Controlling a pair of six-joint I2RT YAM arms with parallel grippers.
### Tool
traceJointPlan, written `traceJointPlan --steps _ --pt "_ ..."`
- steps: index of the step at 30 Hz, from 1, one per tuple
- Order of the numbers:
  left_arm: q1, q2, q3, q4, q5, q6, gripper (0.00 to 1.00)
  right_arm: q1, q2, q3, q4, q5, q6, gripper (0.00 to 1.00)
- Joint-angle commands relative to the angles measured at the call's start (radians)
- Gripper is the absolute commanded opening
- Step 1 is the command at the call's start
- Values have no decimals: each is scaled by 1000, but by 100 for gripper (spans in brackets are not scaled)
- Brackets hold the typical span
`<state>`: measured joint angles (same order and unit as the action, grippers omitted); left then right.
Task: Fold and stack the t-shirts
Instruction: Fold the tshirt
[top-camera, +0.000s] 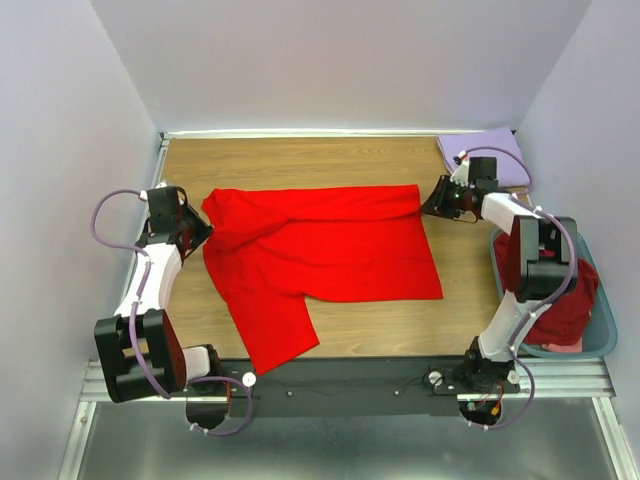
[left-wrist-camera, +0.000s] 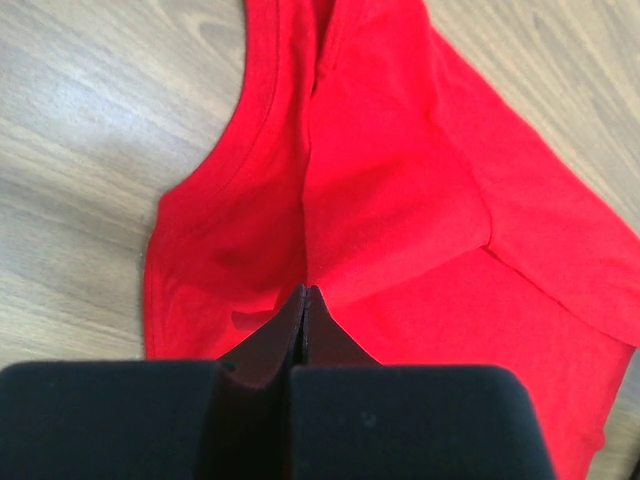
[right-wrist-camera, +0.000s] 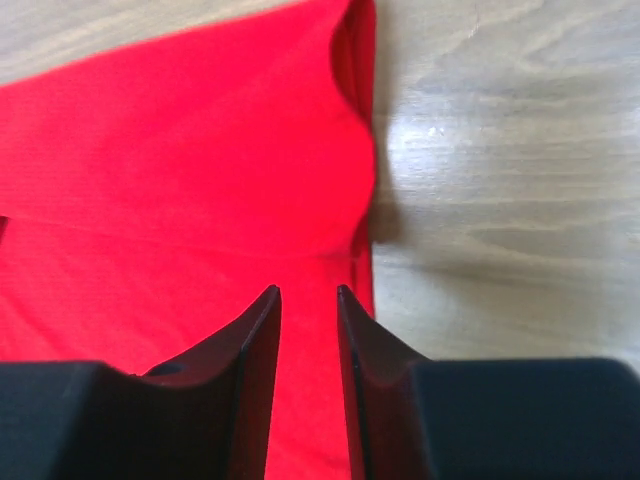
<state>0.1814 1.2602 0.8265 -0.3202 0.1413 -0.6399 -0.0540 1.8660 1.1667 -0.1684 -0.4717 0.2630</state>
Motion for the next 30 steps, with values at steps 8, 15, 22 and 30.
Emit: traceJointPlan --steps 8,15,22,30 --pt "7 -15 -29 35 29 29 0 32 -55 91 105 -105 188 38" --pt "6 -19 -30 32 14 37 0 33 91 41 300 -146 346 33" --pt "6 -22 -26 18 58 36 0 33 105 -119 377 -104 354 28" --pt "7 -56 16 -20 37 37 0 5 42 -206 408 -74 298 27"
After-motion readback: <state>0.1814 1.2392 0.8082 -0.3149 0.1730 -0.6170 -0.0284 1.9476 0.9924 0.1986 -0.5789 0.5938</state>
